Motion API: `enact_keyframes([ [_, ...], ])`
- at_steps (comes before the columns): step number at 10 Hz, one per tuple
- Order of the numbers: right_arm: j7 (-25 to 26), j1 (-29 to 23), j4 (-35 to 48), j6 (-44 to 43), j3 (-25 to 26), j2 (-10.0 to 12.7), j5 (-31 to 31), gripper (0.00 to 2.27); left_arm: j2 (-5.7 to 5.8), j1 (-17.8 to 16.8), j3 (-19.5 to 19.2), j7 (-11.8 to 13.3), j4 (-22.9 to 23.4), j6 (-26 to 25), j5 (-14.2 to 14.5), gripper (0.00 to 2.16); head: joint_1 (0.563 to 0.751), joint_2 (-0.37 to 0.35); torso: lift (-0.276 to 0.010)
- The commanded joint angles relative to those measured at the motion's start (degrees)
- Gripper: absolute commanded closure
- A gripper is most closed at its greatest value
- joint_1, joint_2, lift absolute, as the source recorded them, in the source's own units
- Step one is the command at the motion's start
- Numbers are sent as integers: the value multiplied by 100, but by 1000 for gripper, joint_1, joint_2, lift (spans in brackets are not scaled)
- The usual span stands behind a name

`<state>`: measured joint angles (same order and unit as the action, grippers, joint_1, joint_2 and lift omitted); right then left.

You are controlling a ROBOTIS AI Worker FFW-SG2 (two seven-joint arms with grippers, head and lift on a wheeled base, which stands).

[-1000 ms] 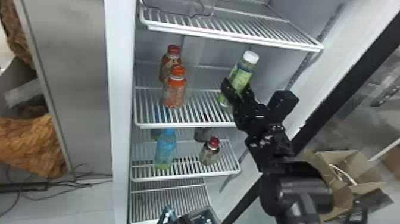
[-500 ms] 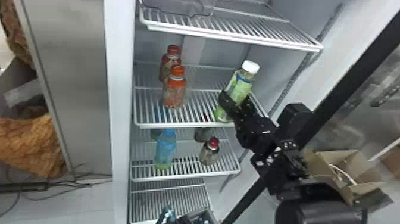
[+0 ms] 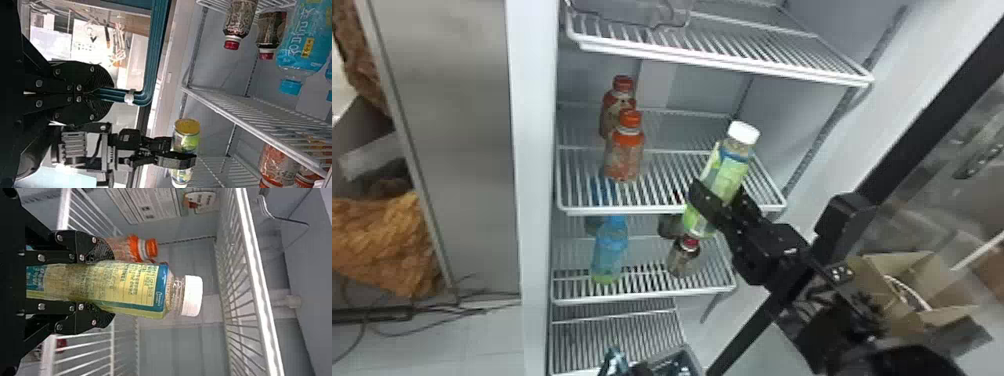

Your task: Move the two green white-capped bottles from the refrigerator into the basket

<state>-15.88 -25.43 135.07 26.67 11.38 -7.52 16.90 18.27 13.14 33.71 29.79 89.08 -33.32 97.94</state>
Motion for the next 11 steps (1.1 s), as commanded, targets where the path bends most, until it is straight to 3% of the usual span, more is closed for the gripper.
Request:
enact_keyframes([
  [1, -29, -382, 562, 258, 96, 84, 12, 888, 1, -7, 11, 1, 0, 0, -2, 1214, 695, -350, -4],
  [5, -363, -1338, 1926, 1566, 313, 234, -433, 888, -8, 7, -23, 1, 0, -14, -2, 1214, 695, -350, -4],
  [7, -512, -1620, 1997, 1875, 484, 453, -536, 888, -8, 22, -35, 1, 0, 0, -2, 1214, 695, -350, -4],
  [11, -802, -1943, 2306, 2930, 575, 471, -468, 888, 1, 36, -46, 1, 0, 0, -14, 1216, 695, -350, -4],
])
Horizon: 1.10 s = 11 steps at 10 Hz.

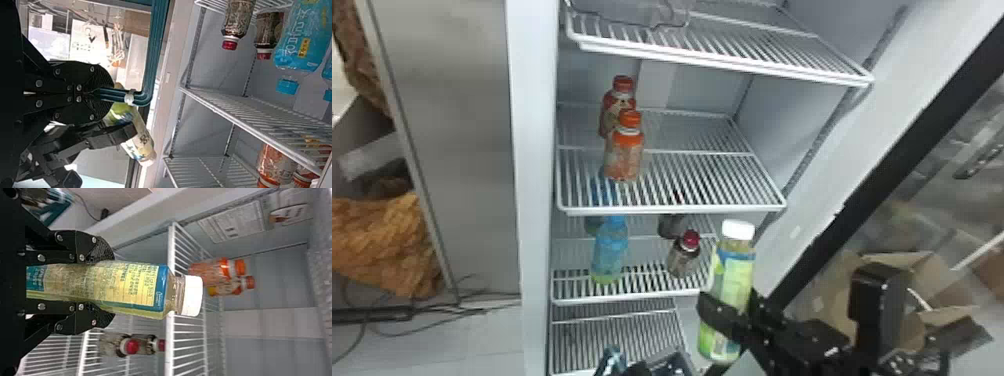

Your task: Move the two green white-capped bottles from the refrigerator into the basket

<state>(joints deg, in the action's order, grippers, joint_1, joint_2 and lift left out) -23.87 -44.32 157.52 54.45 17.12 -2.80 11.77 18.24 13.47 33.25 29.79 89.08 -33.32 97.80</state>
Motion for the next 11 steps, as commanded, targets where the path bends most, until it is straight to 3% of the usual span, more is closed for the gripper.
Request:
enact_keyframes([
  [1, -4, -110, 202, 559, 14, -1, 80, 888, -4, 17, -23, 0, 0, 0, 0, 1216, 695, -350, -4],
  [6, -48, 200, -37, 2387, -43, -115, 263, 888, -4, 31, -34, 0, 0, 0, -23, 1216, 695, -350, -4],
  [8, -48, 354, -361, 2655, -158, -159, 423, 888, -4, 17, -34, 0, 0, 0, -23, 1214, 695, -350, -4],
  [11, -48, 495, -1092, 2303, -295, -159, 583, 888, -4, 17, -34, 0, 0, 0, -23, 1214, 695, -350, -4],
])
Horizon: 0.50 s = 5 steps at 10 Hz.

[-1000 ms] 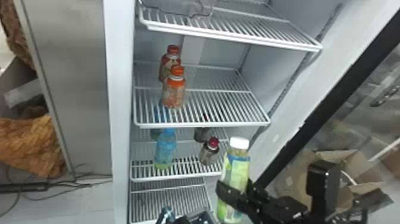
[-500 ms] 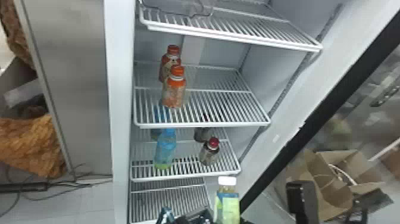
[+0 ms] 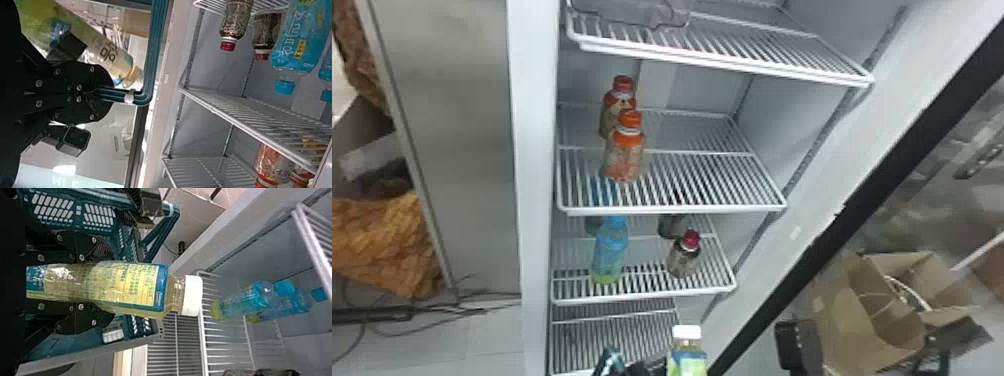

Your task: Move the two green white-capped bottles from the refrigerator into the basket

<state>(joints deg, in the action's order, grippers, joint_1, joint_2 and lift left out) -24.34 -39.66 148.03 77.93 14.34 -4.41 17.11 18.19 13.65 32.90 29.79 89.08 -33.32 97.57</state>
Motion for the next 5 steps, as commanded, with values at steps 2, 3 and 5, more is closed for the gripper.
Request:
enact_keyframes([
  [2, 0, 71, -424, -200, -86, -7, 152, 869, 0, -1, 12, 0, 0, 0, -11, 1216, 695, -350, -4],
  [3, 0, 71, -495, -256, -86, -7, 209, 820, 0, -15, 12, 0, 0, 0, -11, 1214, 695, -350, -4],
  [5, -18, 57, -523, -326, -28, -7, 243, 533, 9, -15, 23, 0, 0, 0, -11, 1214, 695, -350, -4],
])
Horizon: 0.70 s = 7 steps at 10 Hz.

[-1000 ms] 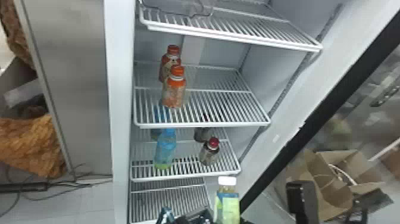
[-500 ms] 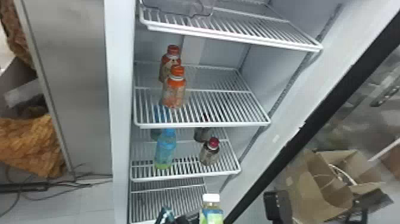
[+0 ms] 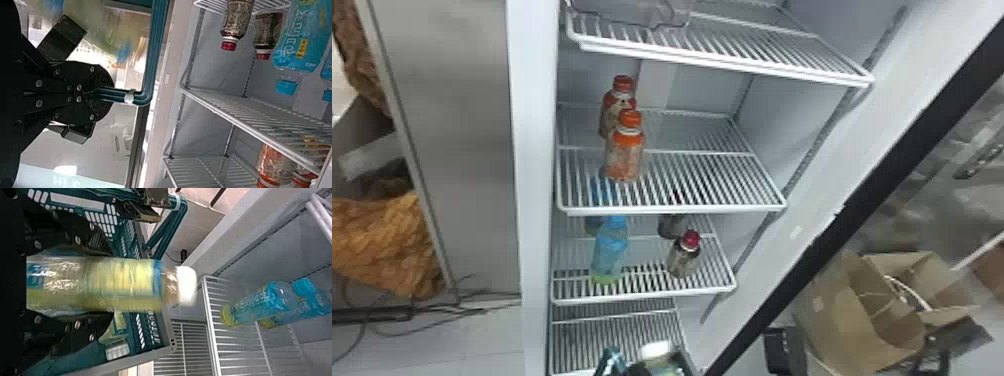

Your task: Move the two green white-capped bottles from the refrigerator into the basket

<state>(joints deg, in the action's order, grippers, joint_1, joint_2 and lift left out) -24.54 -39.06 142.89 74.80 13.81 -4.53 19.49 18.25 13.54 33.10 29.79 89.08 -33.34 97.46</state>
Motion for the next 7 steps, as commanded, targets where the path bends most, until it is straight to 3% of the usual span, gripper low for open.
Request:
enact_keyframes([
  [1, 2, -17, 5, -13, 36, 4, 4, 466, 3, -4, 3, 0, 0, -12, 0, 1214, 695, -350, -4],
  [3, 2, -59, 76, -41, 104, 13, -18, 441, 3, -4, 3, 0, 0, -12, 0, 1216, 695, -350, -4],
  [7, 11, -298, 287, -1011, 333, 154, -224, 441, 3, 10, -8, 0, 0, -12, 0, 1214, 695, -350, -4],
])
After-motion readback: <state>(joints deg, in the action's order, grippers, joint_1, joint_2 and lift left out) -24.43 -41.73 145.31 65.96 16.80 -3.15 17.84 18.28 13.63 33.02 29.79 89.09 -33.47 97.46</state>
